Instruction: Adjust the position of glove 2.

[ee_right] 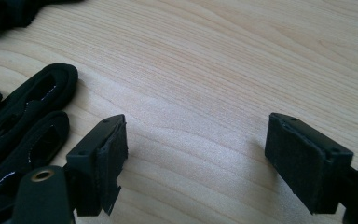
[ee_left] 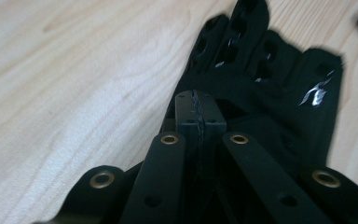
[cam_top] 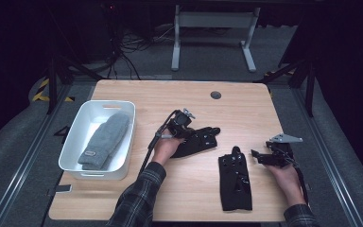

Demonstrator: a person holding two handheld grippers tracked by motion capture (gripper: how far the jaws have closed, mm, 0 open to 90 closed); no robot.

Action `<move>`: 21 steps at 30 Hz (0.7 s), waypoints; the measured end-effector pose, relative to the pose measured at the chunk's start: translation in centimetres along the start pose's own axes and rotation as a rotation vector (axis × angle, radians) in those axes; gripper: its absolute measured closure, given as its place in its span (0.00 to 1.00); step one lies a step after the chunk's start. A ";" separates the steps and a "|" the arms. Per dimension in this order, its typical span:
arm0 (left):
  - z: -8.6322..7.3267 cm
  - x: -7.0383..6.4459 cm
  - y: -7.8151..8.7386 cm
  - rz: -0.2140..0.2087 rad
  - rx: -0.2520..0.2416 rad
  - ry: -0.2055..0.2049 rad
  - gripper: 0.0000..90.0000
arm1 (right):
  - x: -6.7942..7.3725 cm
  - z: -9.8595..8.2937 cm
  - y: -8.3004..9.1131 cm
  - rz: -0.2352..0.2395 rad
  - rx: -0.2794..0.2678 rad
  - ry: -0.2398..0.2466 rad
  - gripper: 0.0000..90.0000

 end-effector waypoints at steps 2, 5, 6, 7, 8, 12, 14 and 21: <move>-0.1 -0.1 0.0 -0.004 -0.012 0.011 1.00 | 0.0 0.0 0.0 0.001 0.000 0.000 0.24; -0.4 -0.3 0.2 -0.011 -0.004 0.009 1.00 | 0.0 0.0 0.0 0.001 0.000 0.000 0.24; -0.6 -0.5 0.5 -0.014 0.008 0.010 1.00 | 0.0 0.0 0.0 0.001 0.000 0.000 0.24; -0.6 -0.5 0.5 -0.014 0.008 0.010 1.00 | 0.0 0.0 0.0 0.001 0.000 0.000 0.24; -0.8 -0.6 0.6 -0.014 0.014 0.007 1.00 | 0.0 0.0 0.0 0.001 0.000 0.000 0.24; -1.4 -1.3 1.1 -0.025 0.037 0.006 1.00 | 0.0 0.0 0.0 0.000 0.000 0.000 0.24; -1.9 -1.8 1.5 -0.039 0.050 -0.002 1.00 | 0.0 0.0 0.0 0.000 0.000 0.000 0.24; -3.7 -3.7 2.7 -0.089 0.058 -0.022 1.00 | 0.0 0.0 0.0 0.000 0.000 0.000 0.24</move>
Point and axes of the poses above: each handheld gripper's, and its own axes: y roughly backward along the jaws, z roughly out of its top, x roughly to its left, the point moved 7 cm from there along -y, roughly forward along the jaws, and after that the axes turned 1 degree about -y, right-handed, at the moved point
